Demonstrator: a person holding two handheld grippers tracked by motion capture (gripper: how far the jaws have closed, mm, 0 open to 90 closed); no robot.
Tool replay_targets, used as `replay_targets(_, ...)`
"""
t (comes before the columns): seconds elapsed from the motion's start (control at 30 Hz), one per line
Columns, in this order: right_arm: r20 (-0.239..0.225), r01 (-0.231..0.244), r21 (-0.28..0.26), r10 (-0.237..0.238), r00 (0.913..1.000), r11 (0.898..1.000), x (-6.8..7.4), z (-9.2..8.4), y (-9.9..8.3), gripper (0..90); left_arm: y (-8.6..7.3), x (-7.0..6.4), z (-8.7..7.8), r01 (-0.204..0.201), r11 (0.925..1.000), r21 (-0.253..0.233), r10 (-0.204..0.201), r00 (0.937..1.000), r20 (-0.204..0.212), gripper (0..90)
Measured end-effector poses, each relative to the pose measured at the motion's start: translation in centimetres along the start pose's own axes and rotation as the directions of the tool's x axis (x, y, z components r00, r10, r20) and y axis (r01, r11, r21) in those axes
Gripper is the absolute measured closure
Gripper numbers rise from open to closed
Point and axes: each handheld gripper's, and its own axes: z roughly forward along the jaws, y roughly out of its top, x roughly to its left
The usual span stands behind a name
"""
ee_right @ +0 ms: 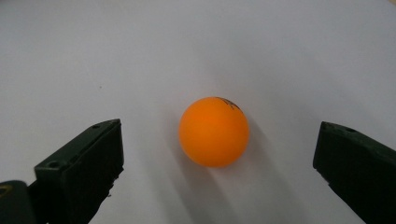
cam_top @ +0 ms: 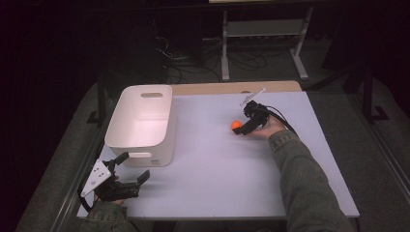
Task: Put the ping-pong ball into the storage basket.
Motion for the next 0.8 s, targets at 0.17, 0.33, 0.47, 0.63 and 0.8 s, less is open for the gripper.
replay_targets(0.17, 0.001, 0.003, -0.010, -0.003, 1.0000, 1.000, 0.0, 0.3, 0.1, 4.5, 0.0, 0.0, 0.0, 0.001, 1.0000, -0.003, -0.001, 1.0000, 0.000, 1.6)
replay_targets(0.33, -0.003, 0.007, 0.007, -0.007, 1.0000, 1.000, 0.0, 0.6, 0.2, 7.6, 0.0, 0.0, 0.0, 0.000, 1.0000, 0.000, 0.000, 1.0000, 0.001, 1.6)
replay_targets(0.47, -0.013, 0.020, 0.018, -0.019, 0.9997, 1.000, 0.0, 0.8, 0.5, 13.4, 0.0, 0.0, 0.0, -0.001, 1.0000, -0.001, 0.001, 1.0000, 0.001, 1.6)
replay_targets(0.63, -0.016, 0.039, 0.024, -0.038, 0.9991, 0.999, 0.1, 0.9, 1.2, 18.2, 0.0, 0.0, 0.0, -0.001, 1.0000, 0.000, 0.001, 1.0000, 0.002, 1.6)
replay_targets(0.8, -0.033, 0.038, 0.032, -0.037, 0.9988, 0.999, 0.2, 1.2, 1.6, 24.9, 0.0, 0.0, 0.0, -0.002, 1.0000, 0.001, 0.002, 1.0000, 0.003, 1.6)
